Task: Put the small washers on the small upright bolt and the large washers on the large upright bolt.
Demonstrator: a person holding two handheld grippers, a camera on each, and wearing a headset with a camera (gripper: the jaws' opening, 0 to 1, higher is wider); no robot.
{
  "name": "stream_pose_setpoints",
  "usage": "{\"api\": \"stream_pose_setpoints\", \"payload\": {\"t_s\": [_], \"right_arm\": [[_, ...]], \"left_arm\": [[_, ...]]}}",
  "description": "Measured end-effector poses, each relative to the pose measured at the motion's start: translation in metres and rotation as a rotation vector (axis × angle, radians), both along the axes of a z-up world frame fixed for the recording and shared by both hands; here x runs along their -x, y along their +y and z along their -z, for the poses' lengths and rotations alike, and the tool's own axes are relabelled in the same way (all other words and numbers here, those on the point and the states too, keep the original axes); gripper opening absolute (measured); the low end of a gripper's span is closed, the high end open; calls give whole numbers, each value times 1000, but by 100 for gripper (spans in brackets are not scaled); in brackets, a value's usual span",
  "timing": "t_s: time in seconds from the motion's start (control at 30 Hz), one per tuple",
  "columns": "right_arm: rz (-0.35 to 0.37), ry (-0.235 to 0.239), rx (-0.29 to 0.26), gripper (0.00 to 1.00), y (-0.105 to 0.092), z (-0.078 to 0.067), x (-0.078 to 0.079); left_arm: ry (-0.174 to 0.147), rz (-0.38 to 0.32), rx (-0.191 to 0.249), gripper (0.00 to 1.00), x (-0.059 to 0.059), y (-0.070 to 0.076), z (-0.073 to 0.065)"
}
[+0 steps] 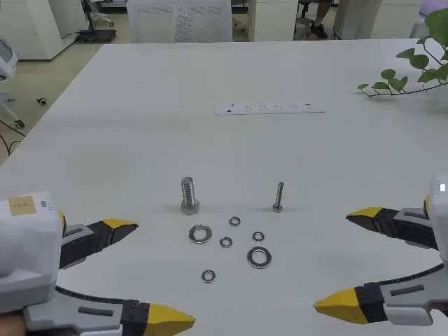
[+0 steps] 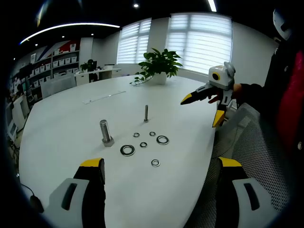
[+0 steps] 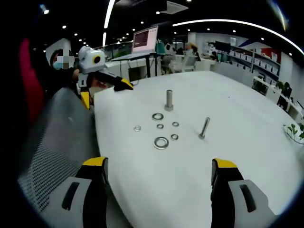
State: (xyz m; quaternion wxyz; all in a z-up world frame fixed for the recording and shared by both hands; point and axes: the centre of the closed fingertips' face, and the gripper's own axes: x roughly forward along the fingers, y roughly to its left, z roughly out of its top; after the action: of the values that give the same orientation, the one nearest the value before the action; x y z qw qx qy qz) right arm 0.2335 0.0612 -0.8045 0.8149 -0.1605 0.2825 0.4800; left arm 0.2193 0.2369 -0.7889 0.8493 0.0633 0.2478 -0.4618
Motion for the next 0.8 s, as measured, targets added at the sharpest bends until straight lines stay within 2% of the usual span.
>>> {"api": "stream_pose_setpoints", "payload": {"t_s": [0.8], "right_arm": [[-3,6,16,89,0,2,1]], "left_arm": [[1,9,4,96,0,-2,0]]}}
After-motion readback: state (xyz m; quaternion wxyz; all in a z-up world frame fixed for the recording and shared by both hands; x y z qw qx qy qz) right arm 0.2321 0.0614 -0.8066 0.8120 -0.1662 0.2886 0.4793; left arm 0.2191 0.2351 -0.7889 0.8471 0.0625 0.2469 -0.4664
